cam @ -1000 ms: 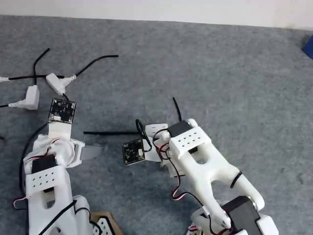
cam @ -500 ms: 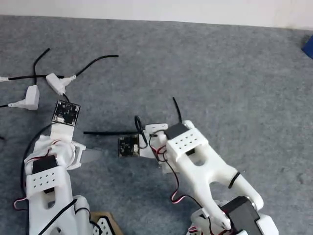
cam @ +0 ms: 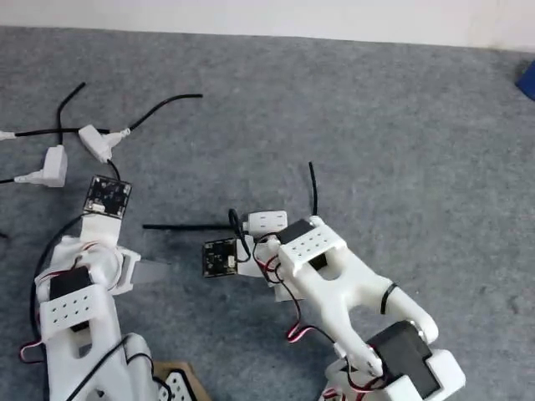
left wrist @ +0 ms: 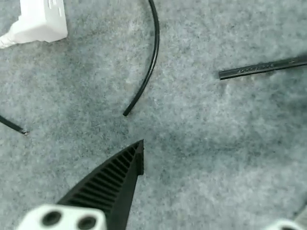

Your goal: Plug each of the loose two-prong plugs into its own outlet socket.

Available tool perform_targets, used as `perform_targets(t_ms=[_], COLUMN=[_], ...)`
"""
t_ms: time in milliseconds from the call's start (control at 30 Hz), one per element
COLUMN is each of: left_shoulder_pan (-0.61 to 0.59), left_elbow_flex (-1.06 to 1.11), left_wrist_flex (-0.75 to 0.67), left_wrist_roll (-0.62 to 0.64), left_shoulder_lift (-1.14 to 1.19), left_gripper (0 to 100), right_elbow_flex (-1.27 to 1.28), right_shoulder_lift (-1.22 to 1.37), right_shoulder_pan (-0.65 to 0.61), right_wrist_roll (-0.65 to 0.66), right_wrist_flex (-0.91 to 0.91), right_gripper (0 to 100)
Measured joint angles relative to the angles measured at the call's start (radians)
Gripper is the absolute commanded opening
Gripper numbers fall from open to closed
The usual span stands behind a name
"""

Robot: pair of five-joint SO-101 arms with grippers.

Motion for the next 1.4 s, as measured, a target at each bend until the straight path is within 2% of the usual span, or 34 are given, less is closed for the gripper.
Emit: perform_targets(t_ms=[100,233,333,467,667,933,1200,1400], left_shoulder_pan=[0.0,0.0,0.0,0.0,0.0,0.0,0.0,0.0], left_elbow_flex=[0.0,0.0,0.0,0.0,0.0,0.0,0.0,0.0], left_wrist_flex=[0.0,0.0,0.0,0.0,0.0,0.0,0.032,0.032], left_wrist_roll=[0.0,0.0,0.0,0.0,0.0,0.0,0.0,0.0], left_shoulder_lift=[0.0,0.0,0.0,0.0,0.0,0.0,0.0,0.0], left_gripper=[51,51,51,51,51,51,51,51], right_elbow_flex=[0.0,-0.034,-0.041,-0.043,-0.071,-0.071,-0.161,-0.189], right_shoulder_lift=[0.0,-0.012,-0.066,-0.19,-0.273,-0.204,0.069,0.077], right_shoulder_pan=[0.0,0.0,-0.005,-0.021,-0.178,-0.195,-0.181,-0.181], right_wrist_roll=[0.0,0.003,-0.017,-0.166,-0.456,-0.792,-0.825,-0.743], right_wrist_flex=[0.003,0.084,0.167,0.201,0.301,0.129,0.074,0.071], right_gripper=[14.1,0.2,0.6,0.6,0.6,0.6,2.6,22.8])
